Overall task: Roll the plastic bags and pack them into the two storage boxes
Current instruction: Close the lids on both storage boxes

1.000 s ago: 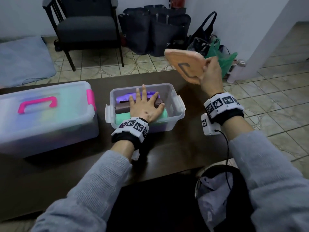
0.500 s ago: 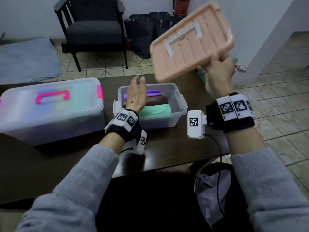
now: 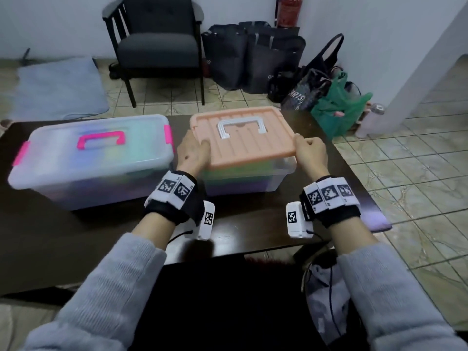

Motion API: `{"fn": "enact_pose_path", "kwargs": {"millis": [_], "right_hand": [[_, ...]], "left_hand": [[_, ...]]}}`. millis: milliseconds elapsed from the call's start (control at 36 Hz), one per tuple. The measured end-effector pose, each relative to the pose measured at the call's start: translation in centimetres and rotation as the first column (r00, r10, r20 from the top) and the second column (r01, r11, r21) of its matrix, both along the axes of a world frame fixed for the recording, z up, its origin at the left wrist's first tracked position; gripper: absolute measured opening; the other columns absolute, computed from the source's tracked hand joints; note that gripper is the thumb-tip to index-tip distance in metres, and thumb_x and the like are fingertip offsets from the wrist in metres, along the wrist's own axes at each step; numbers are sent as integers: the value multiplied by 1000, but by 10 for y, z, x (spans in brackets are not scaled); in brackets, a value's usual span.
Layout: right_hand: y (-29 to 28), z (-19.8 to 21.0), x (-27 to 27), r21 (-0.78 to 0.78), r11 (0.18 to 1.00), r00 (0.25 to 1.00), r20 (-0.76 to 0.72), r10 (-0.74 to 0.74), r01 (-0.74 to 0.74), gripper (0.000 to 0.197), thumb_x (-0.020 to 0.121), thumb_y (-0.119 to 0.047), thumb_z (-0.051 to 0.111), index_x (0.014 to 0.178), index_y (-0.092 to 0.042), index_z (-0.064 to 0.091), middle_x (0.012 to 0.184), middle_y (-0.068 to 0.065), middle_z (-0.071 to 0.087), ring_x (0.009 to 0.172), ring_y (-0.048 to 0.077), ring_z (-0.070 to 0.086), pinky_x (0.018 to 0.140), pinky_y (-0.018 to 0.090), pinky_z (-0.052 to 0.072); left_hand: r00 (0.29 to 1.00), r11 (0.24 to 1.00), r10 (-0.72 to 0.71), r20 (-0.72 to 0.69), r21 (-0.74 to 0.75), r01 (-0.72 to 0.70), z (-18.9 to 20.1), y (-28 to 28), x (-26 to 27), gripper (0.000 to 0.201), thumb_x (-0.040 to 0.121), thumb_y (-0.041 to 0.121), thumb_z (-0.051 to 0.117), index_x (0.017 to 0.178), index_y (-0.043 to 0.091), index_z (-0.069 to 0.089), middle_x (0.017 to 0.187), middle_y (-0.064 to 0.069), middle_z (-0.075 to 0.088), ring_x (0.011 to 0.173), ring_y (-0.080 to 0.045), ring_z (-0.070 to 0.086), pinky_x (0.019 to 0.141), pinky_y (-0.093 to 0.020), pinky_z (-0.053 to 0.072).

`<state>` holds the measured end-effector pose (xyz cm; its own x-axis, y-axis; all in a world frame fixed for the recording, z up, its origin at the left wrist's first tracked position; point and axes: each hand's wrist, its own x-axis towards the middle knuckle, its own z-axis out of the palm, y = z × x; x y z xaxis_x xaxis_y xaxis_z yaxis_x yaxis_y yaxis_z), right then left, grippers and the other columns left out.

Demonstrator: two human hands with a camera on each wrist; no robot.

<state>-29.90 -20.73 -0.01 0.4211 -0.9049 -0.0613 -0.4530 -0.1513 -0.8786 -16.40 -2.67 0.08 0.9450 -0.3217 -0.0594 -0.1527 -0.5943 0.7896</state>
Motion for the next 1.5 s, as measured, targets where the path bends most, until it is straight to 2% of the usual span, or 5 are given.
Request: {"fn": "enact_pose_path", "kwargs": {"millis": [167,861,1055,1361,1500], "right_hand": [[-1,-7,-2,-62,996,974,-218,56,-71,19,88,-32,48,90,-14,52,120,15,57,116,35,47,95,37,37],[-6,-20,16,69,993,983,-147,110,-101,48,93,-26,48,136,-9,35,138,12,43,123,27,45,87,26,33],[-13,-27,17,139,989,992,-106,74,-59,72,89,-35,59,144,-3,25,146,13,37,132,26,39,104,31,31],[-13,-36,21,381,923,996,86,20,-51,33,86,-24,65,106,2,60,77,3,59,62,13,55,36,14,39],[-15,-37,25,371,923,989,142,51,-101,21,89,-14,60,105,0,59,89,8,62,68,12,57,56,21,47]], "left_hand": [[998,988,-21,59,154,12,-8,4,-1,41,92,24,44,127,2,48,127,-23,51,118,-42,46,99,-44,39],[999,985,48,3,164,-48,-17,-10,8,34,98,14,38,126,-3,45,133,-24,46,123,-39,43,97,-43,36],[895,953,-193,401,292,74,0,-42,-8,57,94,16,49,146,11,27,153,-10,26,139,-28,26,112,-41,25],[730,665,-664,160,573,479,-12,-109,-6,46,102,28,25,149,31,21,160,-6,-1,147,-26,-2,116,-48,0],[728,652,-668,158,597,468,-21,-111,-4,48,101,32,21,149,39,15,159,-4,-8,146,-26,-9,116,-51,-4]]}}
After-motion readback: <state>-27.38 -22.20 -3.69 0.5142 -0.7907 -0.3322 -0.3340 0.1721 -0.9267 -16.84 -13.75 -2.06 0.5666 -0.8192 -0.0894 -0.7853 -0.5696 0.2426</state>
